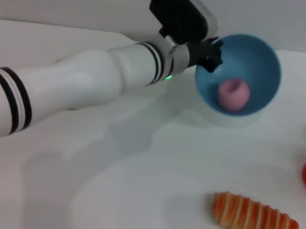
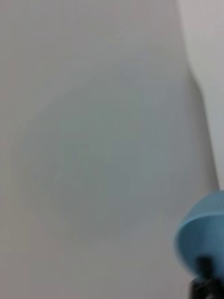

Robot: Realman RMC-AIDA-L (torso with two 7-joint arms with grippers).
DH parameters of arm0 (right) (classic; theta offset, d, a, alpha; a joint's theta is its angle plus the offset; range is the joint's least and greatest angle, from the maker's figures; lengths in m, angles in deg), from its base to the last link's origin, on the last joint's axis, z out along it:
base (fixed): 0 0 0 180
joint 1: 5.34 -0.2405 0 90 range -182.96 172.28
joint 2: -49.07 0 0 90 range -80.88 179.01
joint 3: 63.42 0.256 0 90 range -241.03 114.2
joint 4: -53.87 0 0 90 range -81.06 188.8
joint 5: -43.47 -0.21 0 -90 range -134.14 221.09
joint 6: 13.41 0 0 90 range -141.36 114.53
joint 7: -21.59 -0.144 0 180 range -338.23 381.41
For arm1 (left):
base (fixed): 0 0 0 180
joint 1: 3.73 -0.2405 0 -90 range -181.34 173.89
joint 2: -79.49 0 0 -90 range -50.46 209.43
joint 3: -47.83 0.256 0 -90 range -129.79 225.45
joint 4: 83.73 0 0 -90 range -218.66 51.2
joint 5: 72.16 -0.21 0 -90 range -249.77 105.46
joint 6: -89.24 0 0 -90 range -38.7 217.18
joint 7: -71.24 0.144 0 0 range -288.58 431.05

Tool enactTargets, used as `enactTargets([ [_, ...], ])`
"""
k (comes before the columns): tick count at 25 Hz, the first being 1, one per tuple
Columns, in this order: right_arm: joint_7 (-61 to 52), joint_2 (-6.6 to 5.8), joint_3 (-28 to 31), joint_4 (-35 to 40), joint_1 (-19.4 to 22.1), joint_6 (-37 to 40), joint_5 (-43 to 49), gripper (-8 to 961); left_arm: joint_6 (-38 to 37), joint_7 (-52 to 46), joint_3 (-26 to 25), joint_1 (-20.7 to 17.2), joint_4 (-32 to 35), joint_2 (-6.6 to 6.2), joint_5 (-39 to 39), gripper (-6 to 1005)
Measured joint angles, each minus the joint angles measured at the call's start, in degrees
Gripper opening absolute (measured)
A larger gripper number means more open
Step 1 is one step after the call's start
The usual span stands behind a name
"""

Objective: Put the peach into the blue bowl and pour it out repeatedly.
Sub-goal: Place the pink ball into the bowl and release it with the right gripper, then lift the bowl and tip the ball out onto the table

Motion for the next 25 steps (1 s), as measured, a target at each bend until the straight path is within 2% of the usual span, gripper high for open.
enactTargets([
  [1,4.92,0.07,3.68,-4.77,1.23,0.01,-0.47,514,1.82,0.0,1.14,0.05,0.63,0.02,-1.41,-1],
  [2,4.92,0.07,3.68,-4.77,1.23,0.01,-0.47,513,3.25,0.01,2.23,0.02,1.18,0.04,-2.46,-1],
  [5,12.86,0.15,8.44,-12.21,3.01,0.13,-4.18,509,10.17,0.03,7.18,-0.42,3.15,0.06,-6.39,-1],
  [8,17.94,0.21,9.8,-16.25,4.29,0.15,-7.91,506,16.13,1.04,12.79,-1.01,4.89,0.07,-11.79,-1],
  [11,18.85,0.15,10.04,-17.25,4.93,0.25,-8.94,502,20.81,6.18,17.24,-2.36,6.72,0.08,-16.65,0],
  [14,18.83,0.14,11.24,-17.31,5.29,1.01,-9.01,498,24.76,12.96,20.48,-3.66,8.14,0.09,-17.94,0],
  [18,19.21,0.19,13.72,-17.37,5.62,2.03,-9.05,493,27.0,21.31,23.17,-4.54,9.24,0.1,-18.82,0],
  [21,19.29,0.14,14.81,-17.15,5.9,3.62,-9.06,489,29.16,27.42,24.65,-5.69,9.89,0.09,-22.36,0],
  [25,19.29,0.14,15.29,-17.2,5.94,3.93,-9.07,484,32.52,29.34,26.3,-6.02,9.49,0.1,-23.49,-1],
])
